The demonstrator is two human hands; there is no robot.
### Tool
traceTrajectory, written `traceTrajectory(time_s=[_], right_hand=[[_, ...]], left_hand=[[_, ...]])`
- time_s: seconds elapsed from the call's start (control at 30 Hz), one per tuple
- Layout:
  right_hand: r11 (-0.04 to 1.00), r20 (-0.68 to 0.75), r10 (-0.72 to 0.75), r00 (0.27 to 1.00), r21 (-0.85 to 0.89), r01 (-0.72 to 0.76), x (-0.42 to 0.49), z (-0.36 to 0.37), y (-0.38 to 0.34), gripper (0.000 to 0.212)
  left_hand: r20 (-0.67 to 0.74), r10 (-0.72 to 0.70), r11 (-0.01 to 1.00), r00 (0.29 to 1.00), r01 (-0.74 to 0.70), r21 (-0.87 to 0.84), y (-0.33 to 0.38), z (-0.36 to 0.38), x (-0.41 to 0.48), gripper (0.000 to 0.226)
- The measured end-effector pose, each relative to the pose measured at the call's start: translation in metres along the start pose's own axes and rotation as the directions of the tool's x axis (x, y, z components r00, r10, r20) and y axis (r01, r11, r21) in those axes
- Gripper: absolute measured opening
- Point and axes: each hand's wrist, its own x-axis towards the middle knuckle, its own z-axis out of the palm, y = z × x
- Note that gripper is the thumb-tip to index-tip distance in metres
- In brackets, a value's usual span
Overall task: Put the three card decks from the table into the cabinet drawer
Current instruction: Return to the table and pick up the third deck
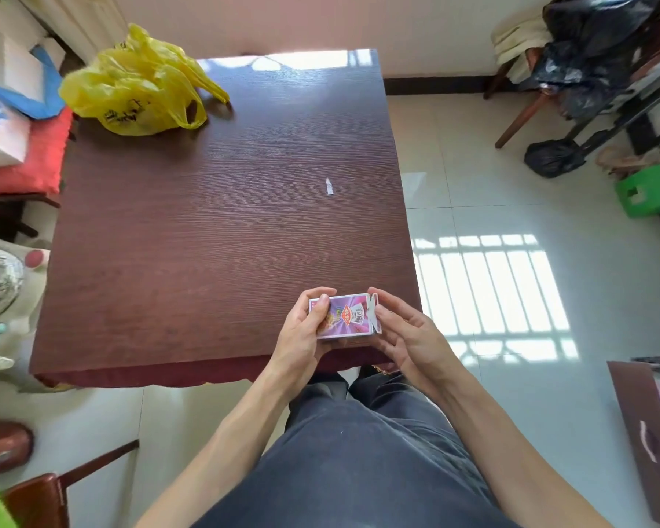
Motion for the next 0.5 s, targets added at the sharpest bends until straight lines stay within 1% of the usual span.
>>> traceTrajectory(time_s=[0.2, 0.4, 0.5], right_hand=[[0.999, -0.003, -0.043, 0.999, -0.026, 0.043, 0.0, 0.004, -0.011, 0.033], [0.996, -0.032, -0.075, 0.997, -0.051, 0.073, -0.003, 0.01, -0.02, 0.031], [0.987, -0.06, -0.118, 0.991, -0.116, 0.111, -0.007, 0.013, -0.023, 0.029]], left_hand=[[0.013, 0.039, 0.999, 0.999, -0.039, -0.02, 0.003, 0.005, 0.003, 0.019], [0.016, 0.064, 0.998, 0.998, -0.063, -0.023, 0.008, 0.01, 0.004, 0.016], [0.003, 0.092, 0.996, 0.996, -0.092, 0.003, 0.009, 0.013, 0.005, 0.016]])
